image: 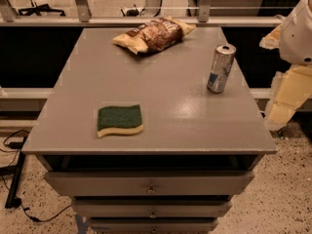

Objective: Pick redbull can

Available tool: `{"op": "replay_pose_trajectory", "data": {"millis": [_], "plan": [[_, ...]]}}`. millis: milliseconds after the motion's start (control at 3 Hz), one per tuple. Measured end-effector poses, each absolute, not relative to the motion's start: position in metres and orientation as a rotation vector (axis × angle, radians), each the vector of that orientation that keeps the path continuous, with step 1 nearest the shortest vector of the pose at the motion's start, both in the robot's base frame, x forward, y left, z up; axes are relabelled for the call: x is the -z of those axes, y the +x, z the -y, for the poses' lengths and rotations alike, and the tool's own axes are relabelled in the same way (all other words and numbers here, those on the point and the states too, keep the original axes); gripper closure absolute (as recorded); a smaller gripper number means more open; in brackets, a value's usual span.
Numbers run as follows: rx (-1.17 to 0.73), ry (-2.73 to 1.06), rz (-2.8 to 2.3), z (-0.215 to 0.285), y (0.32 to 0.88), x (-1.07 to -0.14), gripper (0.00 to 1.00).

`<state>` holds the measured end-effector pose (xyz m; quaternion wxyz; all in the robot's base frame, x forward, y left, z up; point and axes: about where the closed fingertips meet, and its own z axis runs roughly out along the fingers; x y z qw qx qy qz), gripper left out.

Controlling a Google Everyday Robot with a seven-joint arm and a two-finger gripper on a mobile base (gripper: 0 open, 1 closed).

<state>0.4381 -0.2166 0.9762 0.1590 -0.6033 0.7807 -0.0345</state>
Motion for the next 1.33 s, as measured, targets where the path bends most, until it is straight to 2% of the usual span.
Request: {"op": "replay_pose_trajectory", "data": {"millis": [333,667,1333], "plan": [[0.099,-1.724,-2.232,0.217,0.438,-0.976,0.0],[0.02,-1.68,-2.228,0.219,0.442,-0.974,0.0],[-0.261,-1.486,-2.103,0.223,0.494,-0.941,0.0]]}}
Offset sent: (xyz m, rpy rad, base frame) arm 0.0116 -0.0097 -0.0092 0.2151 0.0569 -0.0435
